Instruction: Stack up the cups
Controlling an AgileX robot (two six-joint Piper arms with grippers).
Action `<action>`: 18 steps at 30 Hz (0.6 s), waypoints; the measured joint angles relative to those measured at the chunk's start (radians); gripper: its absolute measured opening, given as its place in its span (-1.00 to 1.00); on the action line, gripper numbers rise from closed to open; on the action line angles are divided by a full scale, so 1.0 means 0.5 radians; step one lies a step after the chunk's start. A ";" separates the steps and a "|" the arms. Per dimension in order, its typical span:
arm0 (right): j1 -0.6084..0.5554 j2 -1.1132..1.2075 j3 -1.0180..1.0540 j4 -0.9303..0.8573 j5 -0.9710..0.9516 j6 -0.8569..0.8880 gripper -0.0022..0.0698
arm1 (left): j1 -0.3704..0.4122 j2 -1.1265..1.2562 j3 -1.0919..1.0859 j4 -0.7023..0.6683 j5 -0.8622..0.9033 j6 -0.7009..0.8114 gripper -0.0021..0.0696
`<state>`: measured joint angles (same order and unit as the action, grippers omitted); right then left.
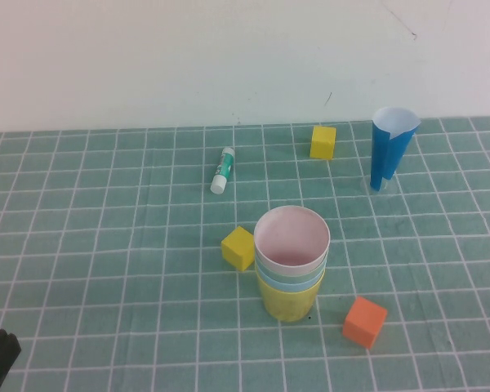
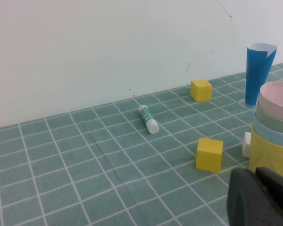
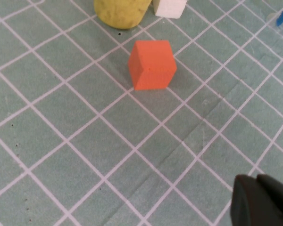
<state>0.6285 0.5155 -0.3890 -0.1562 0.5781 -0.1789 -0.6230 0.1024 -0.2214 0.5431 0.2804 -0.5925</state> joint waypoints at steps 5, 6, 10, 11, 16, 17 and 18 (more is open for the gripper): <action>0.000 0.000 0.000 0.000 0.000 0.003 -0.94 | 0.000 0.000 0.004 0.000 0.000 0.000 -0.94; 0.000 -0.003 0.000 0.000 0.000 0.003 -0.94 | 0.016 -0.016 0.014 0.013 0.015 0.000 -0.94; 0.000 -0.003 0.000 0.000 0.000 0.003 -0.94 | 0.239 -0.105 0.024 -0.202 0.126 0.136 -0.94; 0.000 -0.003 0.000 0.000 0.000 0.003 -0.94 | 0.324 -0.130 0.027 -0.301 0.150 0.255 -0.94; 0.000 -0.003 0.000 0.000 0.000 0.003 -0.94 | 0.705 -0.226 0.078 -0.735 0.140 0.799 -0.94; 0.000 -0.003 0.000 0.000 0.000 0.003 -0.94 | 0.767 -0.228 0.108 -0.814 0.117 0.835 -0.94; 0.000 -0.003 0.000 0.000 0.000 0.003 -0.94 | 0.813 -0.230 0.136 -0.873 0.104 0.857 -0.94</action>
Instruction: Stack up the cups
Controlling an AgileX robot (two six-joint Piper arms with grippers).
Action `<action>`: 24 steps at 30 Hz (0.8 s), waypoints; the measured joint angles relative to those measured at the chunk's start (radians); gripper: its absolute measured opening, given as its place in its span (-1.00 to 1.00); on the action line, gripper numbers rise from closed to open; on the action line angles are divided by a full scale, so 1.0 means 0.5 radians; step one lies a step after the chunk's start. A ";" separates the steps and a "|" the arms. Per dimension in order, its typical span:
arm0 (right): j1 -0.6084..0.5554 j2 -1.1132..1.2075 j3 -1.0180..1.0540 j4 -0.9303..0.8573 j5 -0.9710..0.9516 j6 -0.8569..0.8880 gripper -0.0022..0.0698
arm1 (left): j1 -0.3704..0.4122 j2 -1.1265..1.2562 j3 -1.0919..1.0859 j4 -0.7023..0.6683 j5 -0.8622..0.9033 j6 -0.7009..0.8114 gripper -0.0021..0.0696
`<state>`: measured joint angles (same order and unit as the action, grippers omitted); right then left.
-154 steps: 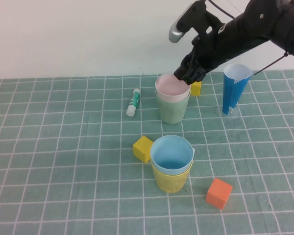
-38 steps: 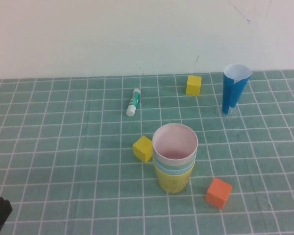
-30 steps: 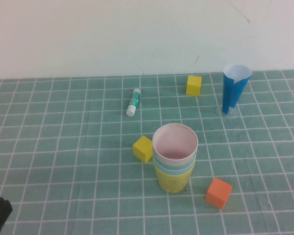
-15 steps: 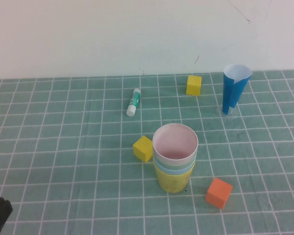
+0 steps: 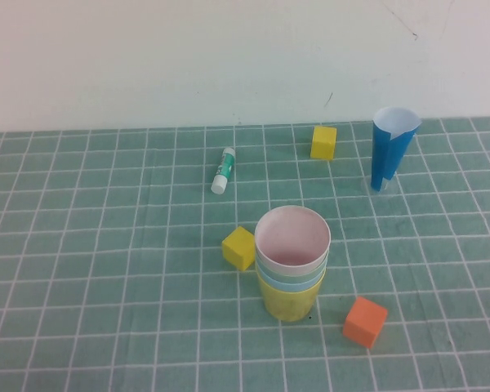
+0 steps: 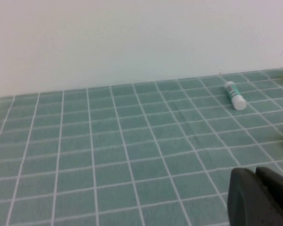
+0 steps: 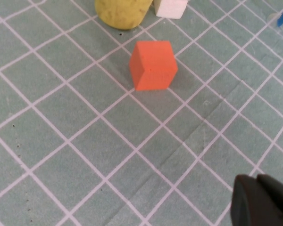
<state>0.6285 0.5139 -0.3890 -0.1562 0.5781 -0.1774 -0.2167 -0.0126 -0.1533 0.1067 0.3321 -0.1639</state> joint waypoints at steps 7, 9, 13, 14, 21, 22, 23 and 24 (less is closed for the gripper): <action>0.000 0.000 0.000 0.000 0.000 0.000 -0.94 | 0.206 -0.003 0.313 -0.213 -0.107 0.036 -0.94; 0.000 0.000 0.000 0.000 0.000 0.000 -0.94 | 0.210 -0.003 0.343 -0.242 -0.087 -0.009 -0.94; 0.000 0.000 0.000 0.000 0.000 0.000 -0.94 | 0.220 -0.003 0.343 -0.259 -0.040 0.001 -0.94; 0.000 0.000 0.000 0.000 0.000 0.000 -0.94 | 0.220 -0.003 0.343 -0.259 -0.040 0.005 -0.94; 0.000 0.000 0.000 0.003 0.000 0.000 -0.94 | 0.220 -0.003 0.343 -0.263 -0.040 0.015 -0.94; 0.000 0.000 0.000 0.003 0.000 0.000 -0.94 | 0.220 -0.003 0.343 -0.263 -0.040 0.027 -0.94; 0.000 0.000 0.000 0.003 0.000 0.000 -0.94 | 0.220 -0.003 0.343 -0.263 -0.040 0.027 -0.94; 0.000 0.000 0.000 0.003 0.000 0.000 -0.94 | 0.220 -0.003 0.343 -0.263 -0.040 0.027 -0.94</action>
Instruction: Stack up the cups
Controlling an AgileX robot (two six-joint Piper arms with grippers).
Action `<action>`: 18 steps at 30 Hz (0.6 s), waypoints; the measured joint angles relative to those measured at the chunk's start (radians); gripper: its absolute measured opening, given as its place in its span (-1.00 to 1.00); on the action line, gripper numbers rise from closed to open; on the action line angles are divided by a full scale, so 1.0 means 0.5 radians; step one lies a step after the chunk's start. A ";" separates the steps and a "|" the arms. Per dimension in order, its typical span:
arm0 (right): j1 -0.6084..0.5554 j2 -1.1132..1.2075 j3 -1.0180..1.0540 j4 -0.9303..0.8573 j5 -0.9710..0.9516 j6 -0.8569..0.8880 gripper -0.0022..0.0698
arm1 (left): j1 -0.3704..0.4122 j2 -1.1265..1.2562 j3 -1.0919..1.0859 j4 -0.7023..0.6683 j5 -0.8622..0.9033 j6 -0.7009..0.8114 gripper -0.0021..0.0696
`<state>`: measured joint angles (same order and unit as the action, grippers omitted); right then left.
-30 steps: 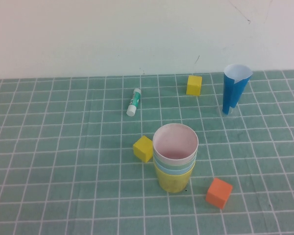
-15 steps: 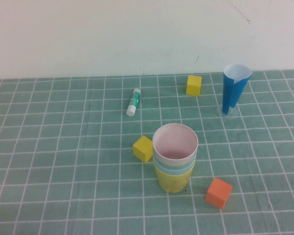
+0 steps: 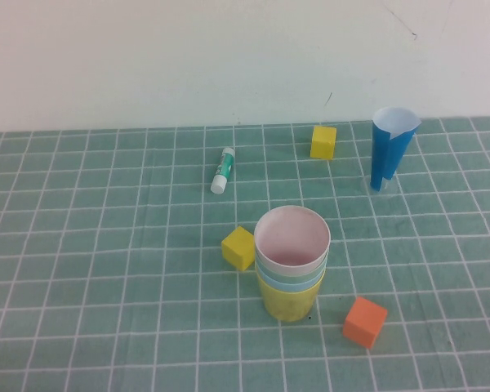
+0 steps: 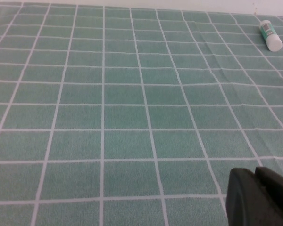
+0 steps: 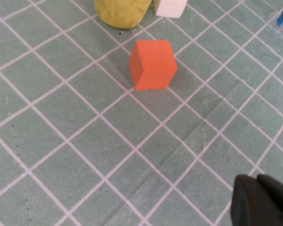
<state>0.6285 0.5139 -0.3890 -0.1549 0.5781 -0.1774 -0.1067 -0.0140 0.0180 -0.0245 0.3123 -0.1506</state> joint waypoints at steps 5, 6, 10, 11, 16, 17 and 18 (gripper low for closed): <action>0.000 0.000 0.000 0.000 0.000 0.000 -0.94 | 0.000 0.000 0.000 0.000 0.000 0.000 -0.94; 0.000 0.000 0.000 0.000 0.000 0.000 -0.94 | 0.000 0.000 0.000 -0.001 0.000 0.000 -0.94; 0.000 0.000 0.000 0.000 0.000 0.001 -0.94 | 0.000 0.000 0.000 -0.001 0.000 0.000 -0.94; 0.000 0.000 0.000 0.000 0.000 0.001 -0.94 | 0.000 0.000 0.000 -0.001 0.000 0.000 -0.94; 0.000 0.000 0.000 0.000 0.000 0.004 -0.94 | 0.000 0.000 0.000 -0.001 0.000 0.000 -0.94; 0.000 0.000 0.000 0.000 0.000 0.004 -0.94 | 0.000 0.000 0.000 -0.001 0.000 0.000 -0.94; 0.000 -0.013 0.000 0.000 0.000 -0.008 -0.94 | 0.000 0.000 0.000 -0.001 0.000 0.000 -0.94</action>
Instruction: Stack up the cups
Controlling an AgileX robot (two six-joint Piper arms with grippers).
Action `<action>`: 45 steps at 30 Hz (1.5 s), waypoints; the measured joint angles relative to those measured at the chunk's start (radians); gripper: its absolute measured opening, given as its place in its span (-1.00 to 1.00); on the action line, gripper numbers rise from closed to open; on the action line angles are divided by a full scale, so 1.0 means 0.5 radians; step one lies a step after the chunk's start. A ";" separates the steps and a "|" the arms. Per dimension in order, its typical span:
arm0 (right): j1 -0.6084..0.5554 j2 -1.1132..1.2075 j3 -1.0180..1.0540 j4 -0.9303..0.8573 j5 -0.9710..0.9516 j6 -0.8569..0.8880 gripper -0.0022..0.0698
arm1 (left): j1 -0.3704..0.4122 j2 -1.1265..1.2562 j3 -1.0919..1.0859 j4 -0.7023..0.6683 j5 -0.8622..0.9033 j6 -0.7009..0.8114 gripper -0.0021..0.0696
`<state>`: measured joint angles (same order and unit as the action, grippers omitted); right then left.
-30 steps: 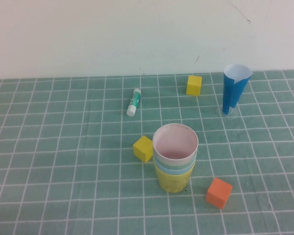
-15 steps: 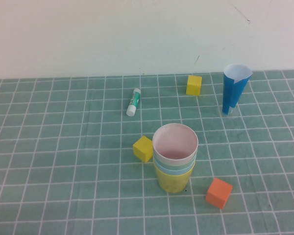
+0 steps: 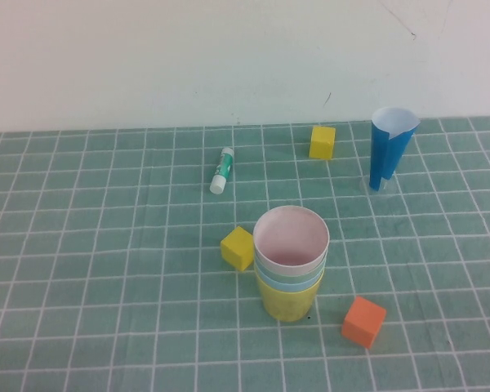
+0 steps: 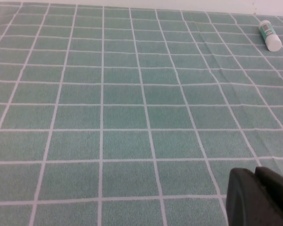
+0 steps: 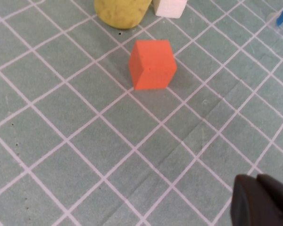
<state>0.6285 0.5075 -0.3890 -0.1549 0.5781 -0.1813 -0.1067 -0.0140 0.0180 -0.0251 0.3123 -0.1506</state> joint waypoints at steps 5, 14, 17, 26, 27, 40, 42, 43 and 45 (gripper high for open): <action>-0.251 -0.180 0.066 0.073 -0.051 -0.032 -0.94 | 0.000 0.000 0.000 0.000 0.000 0.000 -0.94; -1.070 -0.710 0.659 0.085 -0.747 -0.037 -0.94 | 0.000 0.000 0.000 -0.003 0.000 -0.009 -0.94; -1.222 -0.886 0.809 0.085 -0.777 -0.037 -0.94 | 0.000 0.000 0.000 -0.003 0.000 -0.012 -0.94; -1.272 -1.034 0.829 0.085 -0.478 -0.040 -0.94 | 0.000 0.000 0.000 -0.003 0.003 -0.012 -0.94; -1.272 -1.039 0.829 0.085 -0.478 -0.040 -0.94 | 0.000 0.000 0.000 -0.003 0.003 -0.012 -0.94; -1.272 -1.043 0.829 0.108 -0.475 -0.031 -0.94 | 0.000 0.000 0.000 -0.003 0.003 -0.012 -0.94; -1.272 -1.043 0.829 0.112 -0.475 0.018 -0.94 | 0.000 0.000 0.000 -0.003 0.003 -0.012 -0.94; -1.272 -1.043 0.829 0.116 -0.475 0.054 -0.94 | 0.000 0.000 0.000 -0.003 0.003 -0.008 -0.94; -1.272 -1.043 0.829 0.116 -0.478 0.130 -0.94 | 0.000 0.000 0.000 -0.003 0.003 -0.008 -0.94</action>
<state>-0.0075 -0.0141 0.0255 -0.0969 0.3389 -0.1164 -0.1067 -0.0140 0.0180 -0.0268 0.3136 -0.1544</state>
